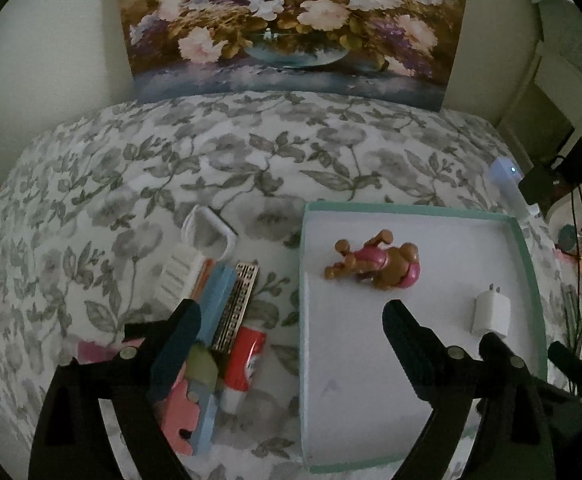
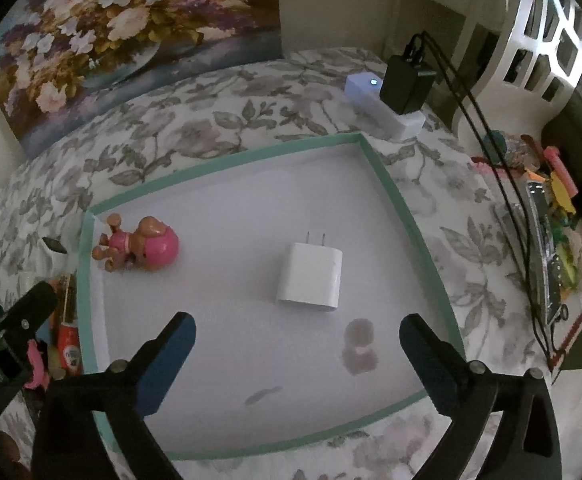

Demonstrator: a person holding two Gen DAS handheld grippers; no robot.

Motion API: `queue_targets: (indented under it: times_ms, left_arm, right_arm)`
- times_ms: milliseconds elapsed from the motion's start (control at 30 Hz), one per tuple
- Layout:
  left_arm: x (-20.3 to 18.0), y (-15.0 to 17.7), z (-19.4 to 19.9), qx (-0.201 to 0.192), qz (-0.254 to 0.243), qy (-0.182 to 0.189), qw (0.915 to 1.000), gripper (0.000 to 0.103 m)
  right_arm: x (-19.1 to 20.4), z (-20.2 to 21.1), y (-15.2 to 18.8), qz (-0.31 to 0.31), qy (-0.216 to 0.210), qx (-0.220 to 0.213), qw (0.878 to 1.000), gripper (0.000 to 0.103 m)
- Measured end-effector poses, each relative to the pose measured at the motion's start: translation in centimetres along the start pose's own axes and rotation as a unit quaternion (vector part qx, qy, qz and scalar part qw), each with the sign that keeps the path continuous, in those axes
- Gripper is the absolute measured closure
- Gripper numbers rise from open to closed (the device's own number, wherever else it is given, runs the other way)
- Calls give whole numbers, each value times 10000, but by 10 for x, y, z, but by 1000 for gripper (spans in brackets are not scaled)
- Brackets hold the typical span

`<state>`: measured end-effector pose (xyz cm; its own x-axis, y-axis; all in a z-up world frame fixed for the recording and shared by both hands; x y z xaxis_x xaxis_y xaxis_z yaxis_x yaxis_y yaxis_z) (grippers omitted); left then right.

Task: Organize rigid objects
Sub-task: 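Withdraw both tools from the tray back over the object pile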

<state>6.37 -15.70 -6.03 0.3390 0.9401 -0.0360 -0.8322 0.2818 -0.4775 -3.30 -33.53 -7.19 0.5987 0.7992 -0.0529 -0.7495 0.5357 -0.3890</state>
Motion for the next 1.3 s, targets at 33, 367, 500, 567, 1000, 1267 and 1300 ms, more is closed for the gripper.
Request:
queue_targets:
  times_ms: [33,367,500,567,1000,1267,1300]
  left_arm:
    - [2,2,1,-17,20,15,10000,10]
    - [31,7,35,-440,545,275,9972,1]
    - [53,7,52,-586,739,236,9953,1]
    - [65,8,61,-597,826,250,9945,1]
    - [141,21,86,-357,1123,-584,9913,1]
    - [194,34,98,-381,1613,-871,9823,1]
    - [199,36,97,-353,1665,-855,9817,1]
  right_arm:
    - [-1,3,1,-2,15,-34,10000,0]
    - [1,29,11,-88,-61,-220,9997,0]
    - [14,50,14,-26,-239,-442,9987,0]
    - [22,59,16,21,-337,-518,9981,0]
    - [79,93,24,533,-871,-847,9912,0]
    - [126,87,40,868,-1402,-512,9850,0]
    - [133,86,42,937,-1453,-463,9839,0]
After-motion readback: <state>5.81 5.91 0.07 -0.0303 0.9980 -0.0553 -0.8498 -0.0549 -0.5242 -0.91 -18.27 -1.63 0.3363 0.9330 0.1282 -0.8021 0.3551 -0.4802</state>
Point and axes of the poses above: each gripper's, at about its wrist camera, not at the fingertips, and z roughly against the way its jaws point, x to its left, y to its underside, the point moved 4 cm from there along -z, roughly the way its jaws point
